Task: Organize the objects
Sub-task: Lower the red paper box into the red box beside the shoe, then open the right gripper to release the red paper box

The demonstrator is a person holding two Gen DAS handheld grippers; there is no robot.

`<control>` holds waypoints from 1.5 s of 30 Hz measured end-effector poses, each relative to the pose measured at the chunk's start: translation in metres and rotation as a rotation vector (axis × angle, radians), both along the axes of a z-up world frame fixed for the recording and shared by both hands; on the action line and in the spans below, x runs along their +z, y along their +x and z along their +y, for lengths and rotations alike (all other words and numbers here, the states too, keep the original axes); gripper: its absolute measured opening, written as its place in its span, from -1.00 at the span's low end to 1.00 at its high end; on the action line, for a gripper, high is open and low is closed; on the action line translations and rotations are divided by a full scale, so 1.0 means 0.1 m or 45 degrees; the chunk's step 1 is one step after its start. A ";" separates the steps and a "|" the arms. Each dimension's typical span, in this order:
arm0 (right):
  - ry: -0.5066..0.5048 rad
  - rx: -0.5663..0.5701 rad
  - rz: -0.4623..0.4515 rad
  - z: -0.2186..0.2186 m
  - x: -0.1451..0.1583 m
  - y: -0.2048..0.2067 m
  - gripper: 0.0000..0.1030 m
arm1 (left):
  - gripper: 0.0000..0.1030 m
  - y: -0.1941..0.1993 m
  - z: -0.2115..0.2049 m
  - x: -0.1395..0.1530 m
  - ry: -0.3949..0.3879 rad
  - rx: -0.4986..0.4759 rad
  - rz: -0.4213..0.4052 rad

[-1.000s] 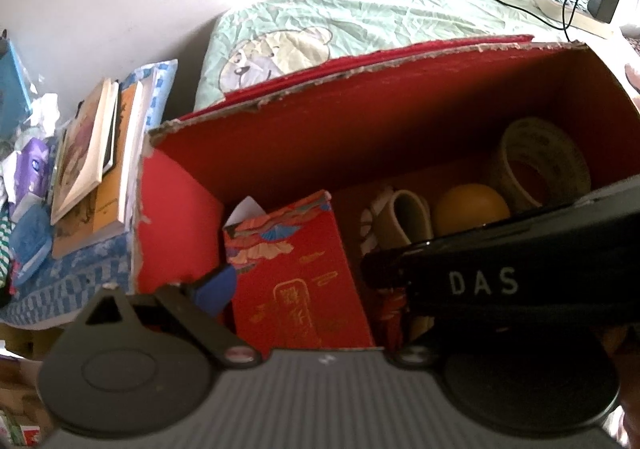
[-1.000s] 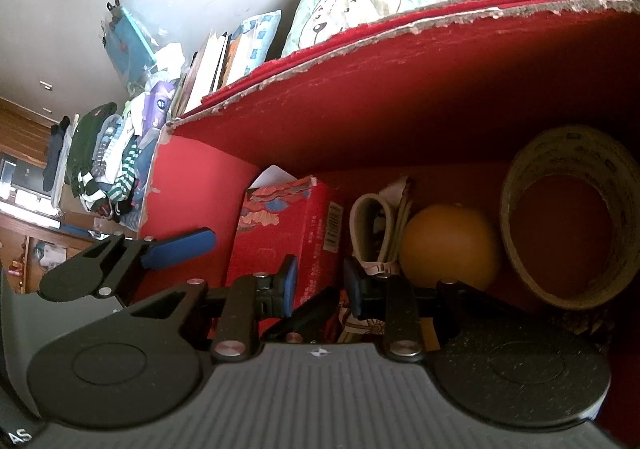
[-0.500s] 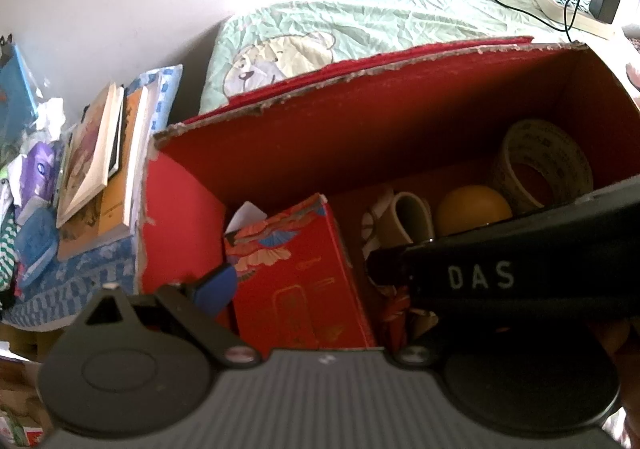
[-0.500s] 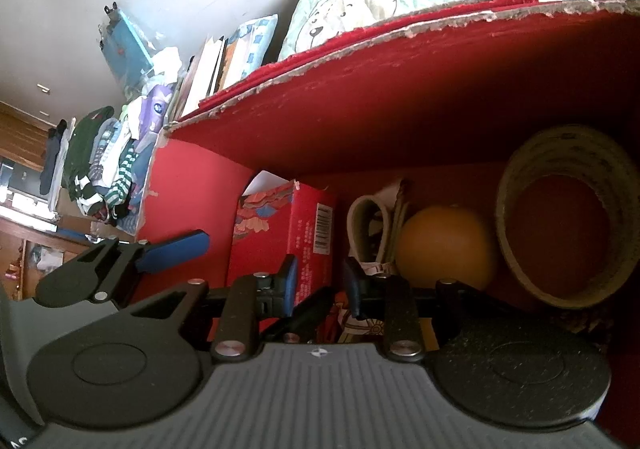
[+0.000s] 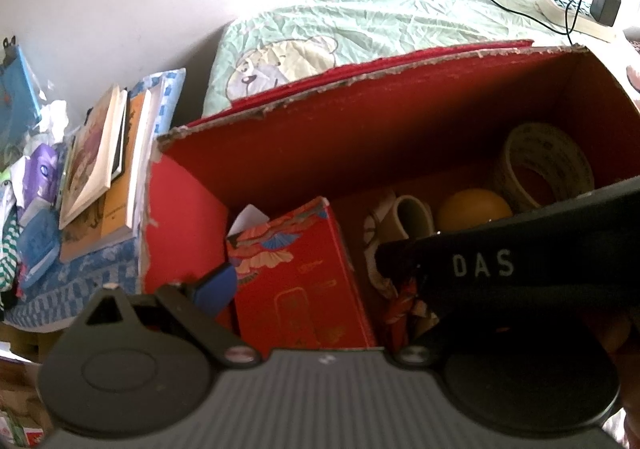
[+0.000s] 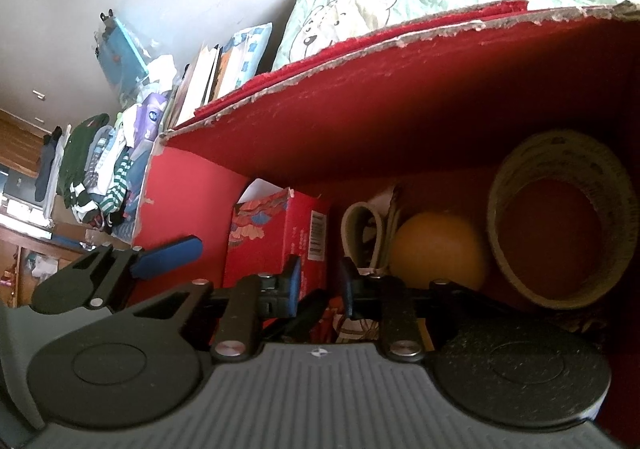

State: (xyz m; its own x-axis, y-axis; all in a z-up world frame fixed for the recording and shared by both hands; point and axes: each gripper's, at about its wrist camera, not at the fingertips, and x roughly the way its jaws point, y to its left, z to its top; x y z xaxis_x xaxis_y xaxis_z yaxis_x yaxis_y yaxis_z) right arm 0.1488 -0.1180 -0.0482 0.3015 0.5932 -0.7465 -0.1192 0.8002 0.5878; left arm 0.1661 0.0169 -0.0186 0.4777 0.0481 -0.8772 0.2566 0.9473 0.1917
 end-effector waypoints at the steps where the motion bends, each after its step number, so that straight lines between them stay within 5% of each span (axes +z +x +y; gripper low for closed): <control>1: -0.002 -0.004 -0.002 0.00 0.00 0.00 -0.59 | 0.89 0.00 0.00 0.00 -0.001 0.000 0.000; 45: -0.112 -0.151 -0.021 -0.06 0.04 -0.06 -0.54 | 0.90 -0.01 -0.02 -0.02 0.027 -0.029 -0.016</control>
State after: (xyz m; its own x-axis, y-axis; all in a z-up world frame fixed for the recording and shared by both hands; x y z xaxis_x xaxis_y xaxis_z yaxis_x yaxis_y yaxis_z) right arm 0.1427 -0.1241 -0.0442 0.3783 0.4854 -0.7882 -0.0298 0.8574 0.5137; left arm 0.1648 0.0152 -0.0202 0.4895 0.0559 -0.8702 0.2755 0.9369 0.2151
